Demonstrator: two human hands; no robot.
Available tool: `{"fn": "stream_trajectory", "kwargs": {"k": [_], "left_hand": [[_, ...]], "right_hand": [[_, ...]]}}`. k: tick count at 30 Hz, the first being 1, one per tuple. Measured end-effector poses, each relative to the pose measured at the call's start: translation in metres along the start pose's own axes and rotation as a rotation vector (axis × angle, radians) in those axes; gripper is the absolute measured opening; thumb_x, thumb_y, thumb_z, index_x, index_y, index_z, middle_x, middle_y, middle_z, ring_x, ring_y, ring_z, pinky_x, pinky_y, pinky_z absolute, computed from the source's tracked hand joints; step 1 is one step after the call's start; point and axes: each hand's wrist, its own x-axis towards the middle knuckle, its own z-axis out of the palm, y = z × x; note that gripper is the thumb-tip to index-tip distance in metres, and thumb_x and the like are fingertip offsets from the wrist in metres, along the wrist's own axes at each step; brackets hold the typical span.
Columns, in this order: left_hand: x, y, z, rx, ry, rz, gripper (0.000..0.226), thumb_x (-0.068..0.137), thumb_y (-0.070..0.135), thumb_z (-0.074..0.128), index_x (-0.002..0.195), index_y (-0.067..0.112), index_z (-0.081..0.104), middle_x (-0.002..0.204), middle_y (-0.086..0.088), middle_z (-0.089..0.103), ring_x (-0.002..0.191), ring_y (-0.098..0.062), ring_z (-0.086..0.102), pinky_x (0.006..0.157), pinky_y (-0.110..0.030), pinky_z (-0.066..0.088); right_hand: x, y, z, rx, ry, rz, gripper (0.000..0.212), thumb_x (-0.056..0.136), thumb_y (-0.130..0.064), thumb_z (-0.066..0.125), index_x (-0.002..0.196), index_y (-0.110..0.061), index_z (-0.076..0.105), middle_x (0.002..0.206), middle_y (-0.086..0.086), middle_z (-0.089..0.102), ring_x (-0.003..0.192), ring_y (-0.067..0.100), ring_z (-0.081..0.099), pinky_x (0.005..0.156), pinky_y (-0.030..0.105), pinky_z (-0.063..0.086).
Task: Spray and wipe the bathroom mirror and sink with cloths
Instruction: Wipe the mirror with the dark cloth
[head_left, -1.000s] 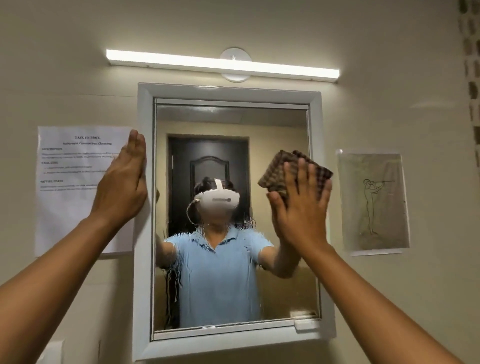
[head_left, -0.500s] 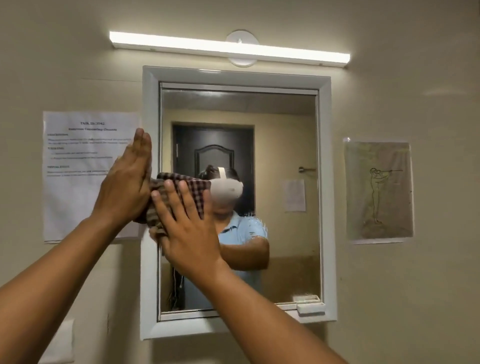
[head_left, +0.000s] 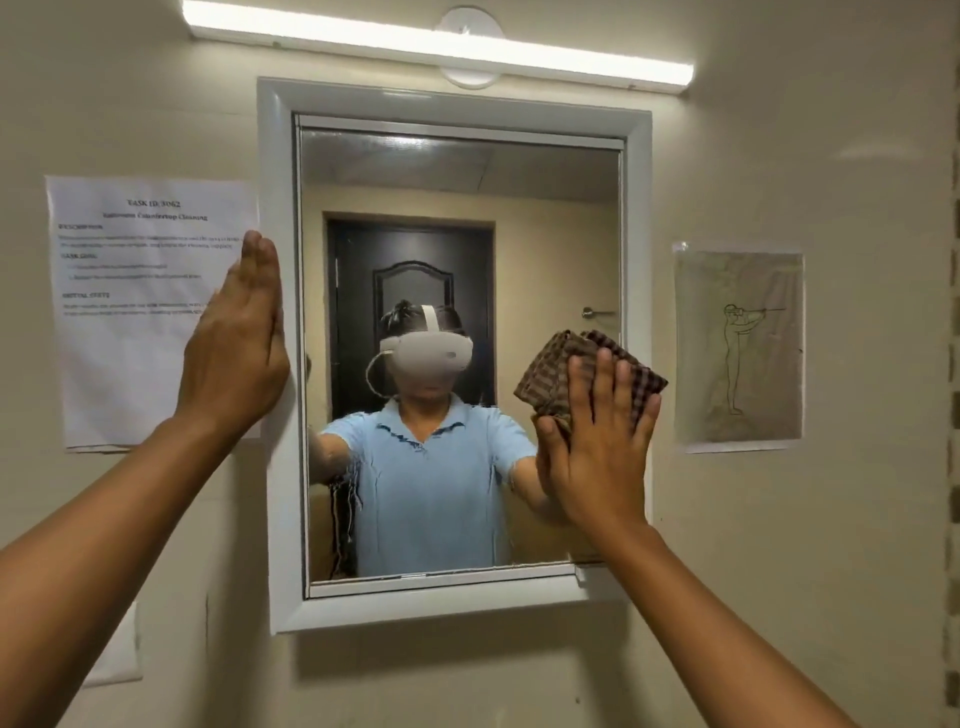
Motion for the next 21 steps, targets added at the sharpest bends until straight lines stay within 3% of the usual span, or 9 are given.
{"fn": "stream_trajectory", "kwargs": {"k": [5, 8, 10, 13, 18, 21], "left_hand": [[-0.006, -0.004, 0.001, 0.007, -0.006, 0.018, 0.07, 0.103, 0.009, 0.037, 0.159, 0.025, -0.003, 0.167, -0.002, 0.005, 0.152, -0.026, 0.017, 0.119, -0.049, 0.029], [-0.011, -0.007, -0.001, 0.018, -0.012, 0.04, 0.069, 0.105, 0.014, 0.035, 0.157, 0.028, -0.006, 0.167, -0.001, 0.004, 0.152, -0.026, 0.018, 0.119, -0.049, 0.03], [-0.012, -0.007, -0.002, 0.018, -0.025, 0.05, 0.068, 0.105, 0.014, 0.034, 0.157, 0.028, -0.008, 0.168, -0.001, 0.003, 0.152, -0.026, 0.018, 0.117, -0.051, 0.032], [-0.013, -0.009, -0.001, 0.014, -0.031, 0.041, 0.066, 0.105, 0.016, 0.032, 0.158, 0.026, -0.006, 0.168, -0.001, 0.002, 0.152, -0.026, 0.017, 0.117, -0.052, 0.031], [-0.014, -0.012, 0.007, 0.02, 0.02, 0.037, 0.065, 0.105, 0.013, 0.031, 0.158, 0.026, -0.006, 0.167, -0.005, 0.003, 0.152, -0.026, 0.014, 0.122, -0.047, 0.021], [-0.018, -0.006, 0.01, -0.014, 0.02, -0.017, 0.07, 0.103, 0.008, 0.035, 0.159, 0.024, -0.004, 0.167, -0.01, 0.007, 0.153, -0.029, 0.014, 0.122, -0.049, 0.021]], "right_hand": [[-0.002, -0.058, 0.006, 0.106, 0.012, 0.133, 0.071, 0.1, -0.057, 0.018, 0.159, -0.023, -0.003, 0.166, 0.008, -0.01, 0.153, 0.029, -0.011, 0.119, 0.062, -0.004], [-0.015, -0.122, 0.014, 0.165, -0.063, -0.123, 0.072, 0.101, -0.053, 0.03, 0.158, -0.025, -0.004, 0.165, 0.007, -0.016, 0.152, 0.027, -0.016, 0.118, 0.059, -0.01], [-0.031, -0.17, 0.02, 0.191, -0.077, -0.312, 0.072, 0.1, -0.051, 0.037, 0.159, -0.025, 0.004, 0.167, 0.006, -0.01, 0.153, 0.026, -0.012, 0.118, 0.062, -0.001], [-0.048, -0.21, 0.026, 0.165, -0.084, -0.384, 0.07, 0.101, -0.052, 0.037, 0.159, -0.024, 0.009, 0.167, 0.005, -0.004, 0.153, 0.026, -0.008, 0.119, 0.062, 0.009], [-0.053, -0.169, 0.024, 0.062, -0.108, -0.528, 0.064, 0.101, -0.044, 0.036, 0.158, -0.025, 0.014, 0.167, 0.004, 0.002, 0.154, 0.025, -0.007, 0.119, 0.059, 0.008], [-0.055, -0.117, 0.02, 0.063, -0.133, -0.473, 0.071, 0.099, -0.043, 0.045, 0.158, -0.027, 0.011, 0.167, 0.003, -0.001, 0.153, 0.024, -0.009, 0.121, 0.058, 0.001]]}}
